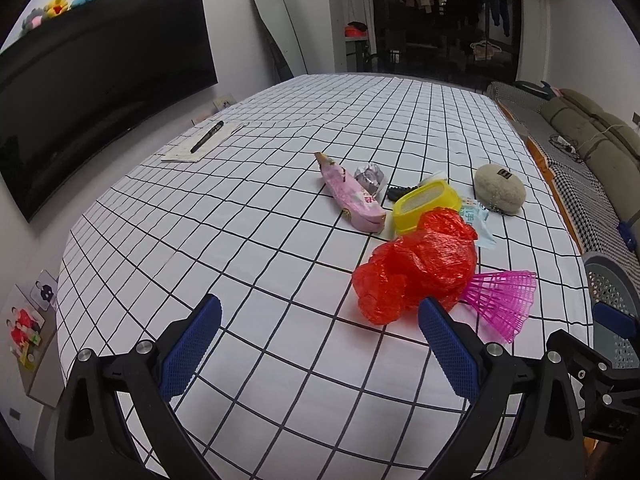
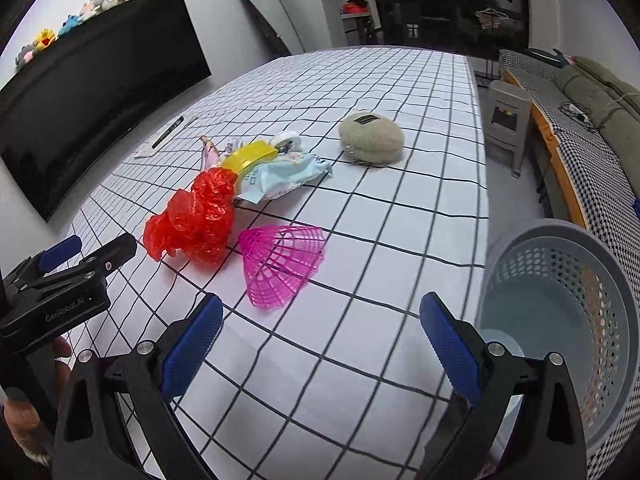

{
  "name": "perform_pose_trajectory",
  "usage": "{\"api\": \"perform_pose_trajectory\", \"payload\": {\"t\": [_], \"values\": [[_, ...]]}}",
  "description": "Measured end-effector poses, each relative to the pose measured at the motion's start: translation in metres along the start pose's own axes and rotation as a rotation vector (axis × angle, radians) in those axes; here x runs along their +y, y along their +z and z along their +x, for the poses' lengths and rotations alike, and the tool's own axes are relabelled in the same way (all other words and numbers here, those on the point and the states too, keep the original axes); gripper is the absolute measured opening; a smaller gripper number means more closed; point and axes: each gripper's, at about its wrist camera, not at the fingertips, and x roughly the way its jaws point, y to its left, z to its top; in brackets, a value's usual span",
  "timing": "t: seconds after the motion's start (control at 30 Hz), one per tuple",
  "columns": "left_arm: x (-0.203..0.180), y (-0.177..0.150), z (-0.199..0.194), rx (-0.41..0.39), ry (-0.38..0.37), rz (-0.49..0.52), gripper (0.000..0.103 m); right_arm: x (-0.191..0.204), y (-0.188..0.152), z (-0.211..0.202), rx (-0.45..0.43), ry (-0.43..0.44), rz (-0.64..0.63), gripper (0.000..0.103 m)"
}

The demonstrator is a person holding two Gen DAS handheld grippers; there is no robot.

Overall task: Collect trash
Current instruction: 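Reach the right tool to the pink shuttlecock and close on it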

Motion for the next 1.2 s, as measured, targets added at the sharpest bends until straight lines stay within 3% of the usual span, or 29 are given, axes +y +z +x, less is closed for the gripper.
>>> {"api": "perform_pose_trajectory", "payload": {"t": [0.3, 0.7, 1.13, 1.17, 1.2], "values": [[0.011, 0.001, 0.011, 0.016, 0.007, -0.024, 0.097, 0.013, 0.020, 0.034, 0.067, 0.041, -0.077, 0.094], [0.021, 0.000, 0.016, 0.028, 0.018, -0.048, 0.097, 0.029, 0.040, 0.062, 0.119, -0.004, -0.233, 0.094], [0.019, -0.003, 0.017, 0.034, -0.015, -0.057, 0.097, 0.038, 0.042, 0.079, 0.141, -0.024, -0.311, 0.093], [0.019, -0.003, 0.017, 0.035, -0.020, -0.059, 0.097, 0.039, 0.041, 0.079, 0.139, -0.028, -0.317, 0.093], [0.020, -0.003, 0.017, 0.035, -0.025, -0.063, 0.097, 0.041, 0.040, 0.080, 0.143, -0.028, -0.325, 0.086]]}}
